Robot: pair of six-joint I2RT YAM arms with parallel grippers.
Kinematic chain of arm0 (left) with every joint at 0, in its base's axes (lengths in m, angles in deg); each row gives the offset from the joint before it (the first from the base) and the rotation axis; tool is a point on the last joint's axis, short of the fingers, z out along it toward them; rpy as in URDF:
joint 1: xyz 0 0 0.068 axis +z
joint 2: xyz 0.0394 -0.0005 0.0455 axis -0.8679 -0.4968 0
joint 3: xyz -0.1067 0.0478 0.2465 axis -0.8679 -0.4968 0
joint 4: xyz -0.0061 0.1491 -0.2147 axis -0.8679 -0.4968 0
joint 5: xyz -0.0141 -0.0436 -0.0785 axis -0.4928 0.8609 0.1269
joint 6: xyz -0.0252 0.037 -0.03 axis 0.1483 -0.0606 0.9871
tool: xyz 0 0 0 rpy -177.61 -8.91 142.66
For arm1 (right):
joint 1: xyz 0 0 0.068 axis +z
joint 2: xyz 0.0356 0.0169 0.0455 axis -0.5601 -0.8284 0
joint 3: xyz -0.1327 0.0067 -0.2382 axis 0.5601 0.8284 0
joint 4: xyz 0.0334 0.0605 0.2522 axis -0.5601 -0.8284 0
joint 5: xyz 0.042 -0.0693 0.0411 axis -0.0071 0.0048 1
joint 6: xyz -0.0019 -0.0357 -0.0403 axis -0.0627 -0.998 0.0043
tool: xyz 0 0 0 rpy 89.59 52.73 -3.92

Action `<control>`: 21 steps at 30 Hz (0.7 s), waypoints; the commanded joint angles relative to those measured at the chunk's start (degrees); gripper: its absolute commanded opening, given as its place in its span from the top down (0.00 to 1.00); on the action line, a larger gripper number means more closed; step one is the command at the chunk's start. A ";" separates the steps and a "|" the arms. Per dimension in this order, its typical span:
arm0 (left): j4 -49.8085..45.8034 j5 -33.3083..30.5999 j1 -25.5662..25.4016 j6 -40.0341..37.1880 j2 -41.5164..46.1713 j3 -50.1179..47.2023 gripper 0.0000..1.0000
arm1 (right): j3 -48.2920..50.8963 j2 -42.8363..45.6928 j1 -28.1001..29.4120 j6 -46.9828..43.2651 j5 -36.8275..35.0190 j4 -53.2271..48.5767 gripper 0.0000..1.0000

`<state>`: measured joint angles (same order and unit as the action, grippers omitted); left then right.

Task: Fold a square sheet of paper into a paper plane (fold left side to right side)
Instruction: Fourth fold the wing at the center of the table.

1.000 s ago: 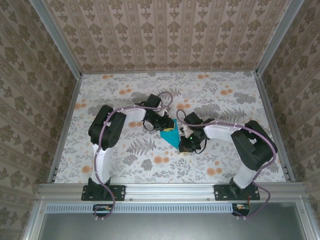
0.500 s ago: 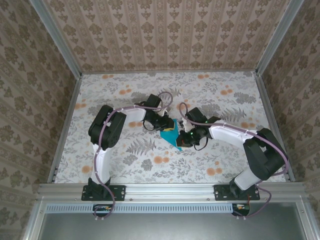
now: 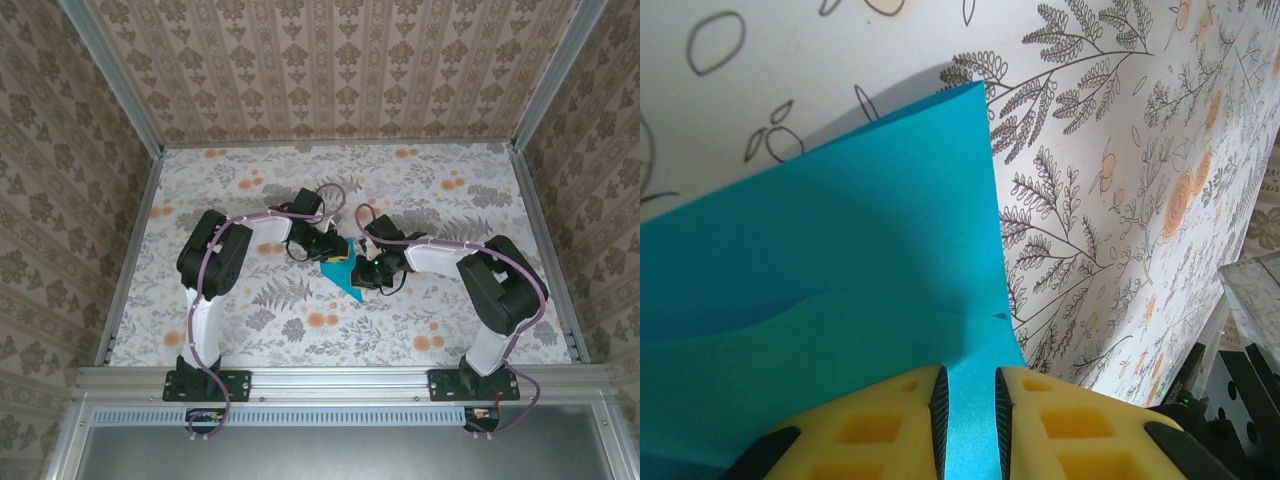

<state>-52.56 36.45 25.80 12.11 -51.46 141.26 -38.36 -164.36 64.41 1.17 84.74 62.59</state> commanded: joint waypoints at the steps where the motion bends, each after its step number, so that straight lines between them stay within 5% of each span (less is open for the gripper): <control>1: -5.29 -4.84 0.40 -1.21 -1.29 -2.00 0.76 | 2.02 -1.70 -0.55 1.92 -1.92 0.70 0.94; 12: 0.46 -2.65 0.67 -4.17 8.61 -3.45 0.71 | 4.33 -4.61 -0.72 -0.13 -3.73 -4.74 1.00; 21: 5.28 2.52 -1.86 -5.28 12.68 -10.79 0.82 | 3.10 -4.91 -0.64 -1.35 -4.64 -6.35 1.00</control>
<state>-49.26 35.95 25.08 8.50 -39.20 132.80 -37.25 -165.12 63.89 0.86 85.84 64.10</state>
